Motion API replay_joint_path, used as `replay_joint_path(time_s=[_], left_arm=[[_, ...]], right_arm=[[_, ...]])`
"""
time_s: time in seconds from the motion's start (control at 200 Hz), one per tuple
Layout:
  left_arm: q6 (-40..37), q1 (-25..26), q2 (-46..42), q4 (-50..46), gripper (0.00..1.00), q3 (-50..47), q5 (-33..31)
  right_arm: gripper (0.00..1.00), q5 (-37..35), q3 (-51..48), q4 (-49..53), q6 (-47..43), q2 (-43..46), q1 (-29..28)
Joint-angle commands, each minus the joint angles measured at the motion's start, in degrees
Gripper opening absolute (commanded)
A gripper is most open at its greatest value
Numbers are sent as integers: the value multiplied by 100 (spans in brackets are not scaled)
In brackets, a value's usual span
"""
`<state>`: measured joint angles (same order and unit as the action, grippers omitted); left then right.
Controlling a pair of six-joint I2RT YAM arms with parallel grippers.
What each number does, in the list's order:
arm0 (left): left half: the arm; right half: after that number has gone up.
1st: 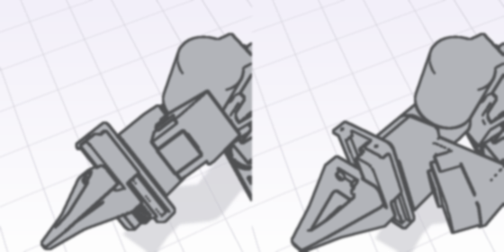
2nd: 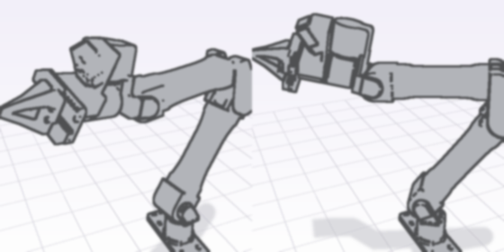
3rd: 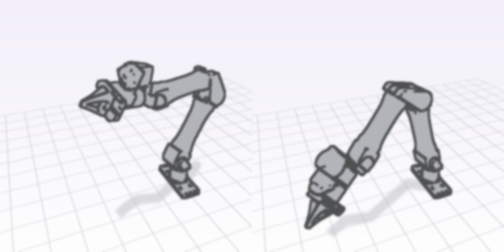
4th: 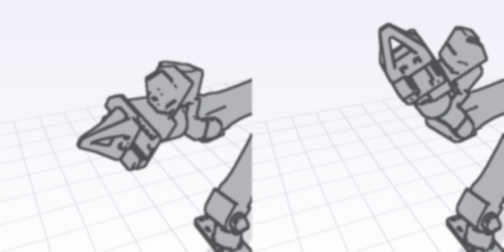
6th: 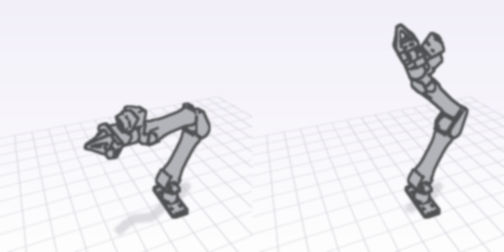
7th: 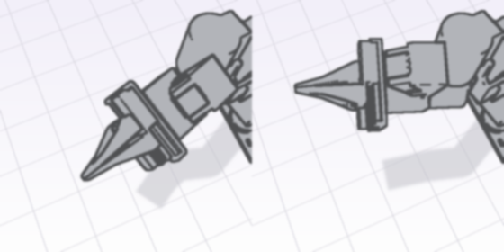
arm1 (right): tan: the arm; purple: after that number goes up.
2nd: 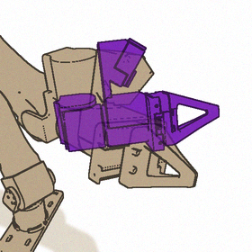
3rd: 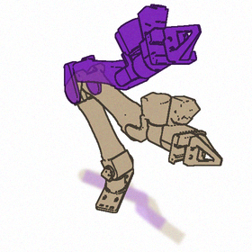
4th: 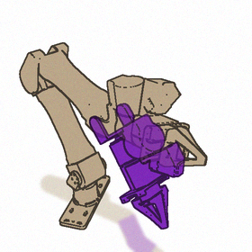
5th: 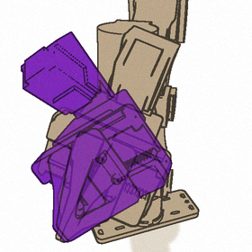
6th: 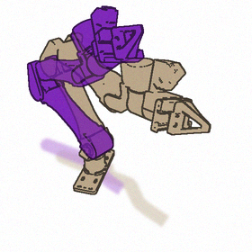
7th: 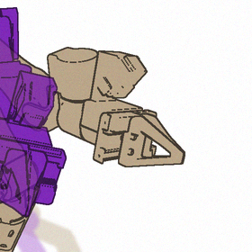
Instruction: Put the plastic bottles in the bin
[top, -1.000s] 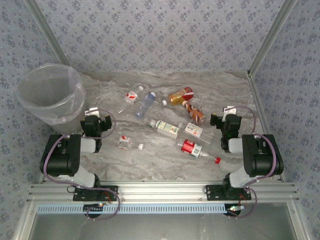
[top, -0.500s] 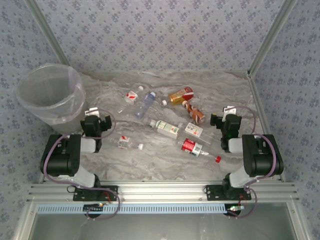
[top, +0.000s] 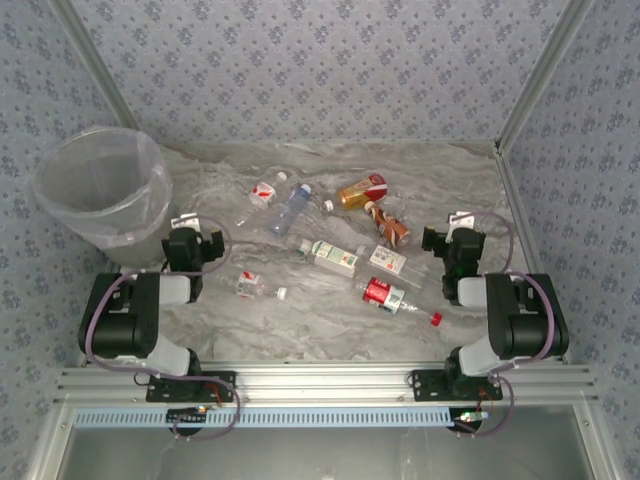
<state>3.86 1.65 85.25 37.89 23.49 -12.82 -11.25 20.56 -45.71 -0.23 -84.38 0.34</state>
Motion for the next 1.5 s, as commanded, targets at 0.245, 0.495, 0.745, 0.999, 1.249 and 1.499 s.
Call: replay_joint_path(time_s=[0.245,0.495,0.745,0.999,1.249,1.499], left_arm=[[-218,590,-1111,-1211,100,774,-744],[735,1460,-1460,-2660,100,1452,-1726],[2935,2248,-1746,-4924,99,2110,-1996],[5123,2340,-1734,-7444,100,2681,-1030],[5971,2357,-2011,-7989,99,2469,-222],[7599,2241,-1835,-9308,99,2593,-752]], right_arm=[[100,-194,413,1491,351,1550,-17],[100,-375,804,2761,1278,2219,-29],[100,-581,653,3365,2443,2732,4],[100,-499,614,3847,2891,3090,36],[100,386,628,4076,2852,3315,-71],[100,501,735,4670,2582,3673,-458]])
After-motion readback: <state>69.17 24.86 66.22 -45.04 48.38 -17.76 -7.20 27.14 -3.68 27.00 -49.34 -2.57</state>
